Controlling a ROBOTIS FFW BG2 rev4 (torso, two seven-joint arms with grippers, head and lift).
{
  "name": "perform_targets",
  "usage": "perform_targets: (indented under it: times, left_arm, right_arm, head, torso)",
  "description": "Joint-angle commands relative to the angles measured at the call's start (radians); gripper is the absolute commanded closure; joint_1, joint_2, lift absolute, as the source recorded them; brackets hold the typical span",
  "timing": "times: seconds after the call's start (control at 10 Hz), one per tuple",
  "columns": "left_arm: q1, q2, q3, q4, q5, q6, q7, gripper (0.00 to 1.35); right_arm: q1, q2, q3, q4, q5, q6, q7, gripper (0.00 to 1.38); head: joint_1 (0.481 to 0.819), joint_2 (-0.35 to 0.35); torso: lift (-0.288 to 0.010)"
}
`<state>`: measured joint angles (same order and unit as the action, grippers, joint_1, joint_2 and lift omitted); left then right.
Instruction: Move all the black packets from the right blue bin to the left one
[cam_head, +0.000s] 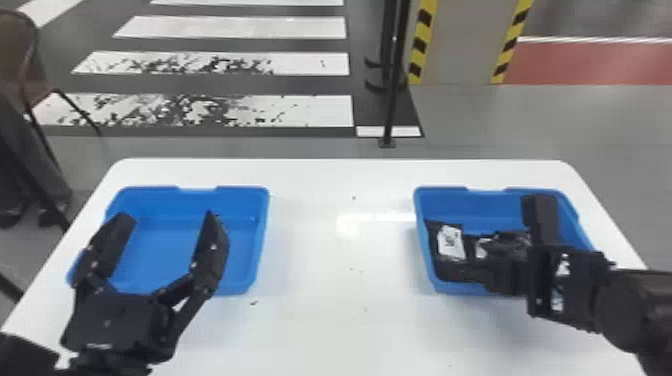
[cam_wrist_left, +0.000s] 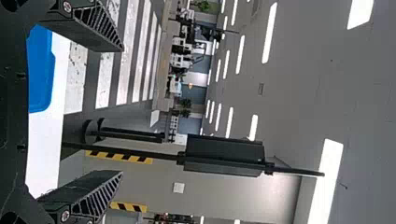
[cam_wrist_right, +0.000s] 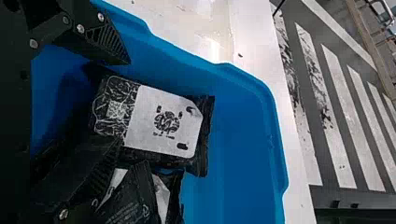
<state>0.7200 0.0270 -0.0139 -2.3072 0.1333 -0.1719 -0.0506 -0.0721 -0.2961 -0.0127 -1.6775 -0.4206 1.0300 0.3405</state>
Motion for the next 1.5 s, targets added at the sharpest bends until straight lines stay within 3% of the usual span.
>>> perform_targets:
  times: [0.0, 0.2, 0.3, 0.4, 0.8, 0.9, 1.0, 1.1, 1.2, 1.4]
  left_arm:
    - [-0.001, 0.001, 0.000, 0.004, 0.002, -0.002, 0.000, 0.10]
    - [-0.001, -0.001, 0.000, 0.006, 0.008, -0.002, 0.000, 0.10]
    - [-0.003, -0.001, 0.000, 0.011, 0.008, -0.002, -0.002, 0.10]
    - [-0.003, -0.001, 0.002, 0.011, 0.010, -0.007, -0.005, 0.10]
    - [-0.003, -0.001, 0.004, 0.011, 0.012, -0.012, -0.008, 0.10]
    - [-0.003, -0.001, 0.006, 0.011, 0.014, -0.015, -0.008, 0.10]
    - [-0.003, -0.001, 0.006, 0.011, 0.016, -0.020, -0.008, 0.10]
    - [-0.001, -0.001, 0.008, 0.011, 0.016, -0.020, -0.008, 0.10]
    - [-0.001, -0.001, 0.010, 0.011, 0.018, -0.020, -0.008, 0.10]
    - [-0.001, 0.001, 0.008, 0.014, 0.018, -0.020, -0.009, 0.10]
  right_arm:
    - [-0.014, -0.002, 0.001, 0.039, -0.040, -0.004, 0.000, 0.48]
    - [-0.024, -0.005, 0.025, 0.020, -0.026, -0.009, 0.005, 0.68]
    - [-0.036, -0.006, 0.039, 0.042, -0.050, -0.043, 0.011, 0.95]
    - [-0.031, -0.006, 0.039, 0.044, -0.068, -0.075, 0.012, 1.09]
    - [0.013, 0.003, 0.025, -0.054, -0.060, -0.129, 0.003, 1.14]
    - [0.038, 0.006, 0.007, -0.135, -0.060, -0.085, -0.011, 1.11]
    - [0.065, 0.014, -0.023, -0.248, -0.036, -0.002, -0.040, 0.87]
    - [0.077, 0.020, -0.051, -0.358, 0.024, 0.092, -0.071, 0.44]
    - [0.057, 0.018, -0.057, -0.385, 0.050, 0.170, -0.084, 0.14]
    - [0.011, 0.011, -0.059, -0.339, 0.064, 0.231, -0.094, 0.16]
  head:
    - [0.695, -0.003]
    - [0.695, 0.002]
    - [0.695, 0.009]
    - [0.695, 0.019]
    - [0.695, 0.035]
    - [0.695, 0.036]
    - [0.695, 0.038]
    - [0.695, 0.038]
    - [0.695, 0.025]
    - [0.695, -0.001]
  torso:
    - [-0.140]
    - [-0.140]
    - [-0.140]
    - [-0.140]
    - [-0.140]
    - [-0.140]
    - [-0.140]
    - [-0.140]
    - [-0.140]
    - [-0.140]
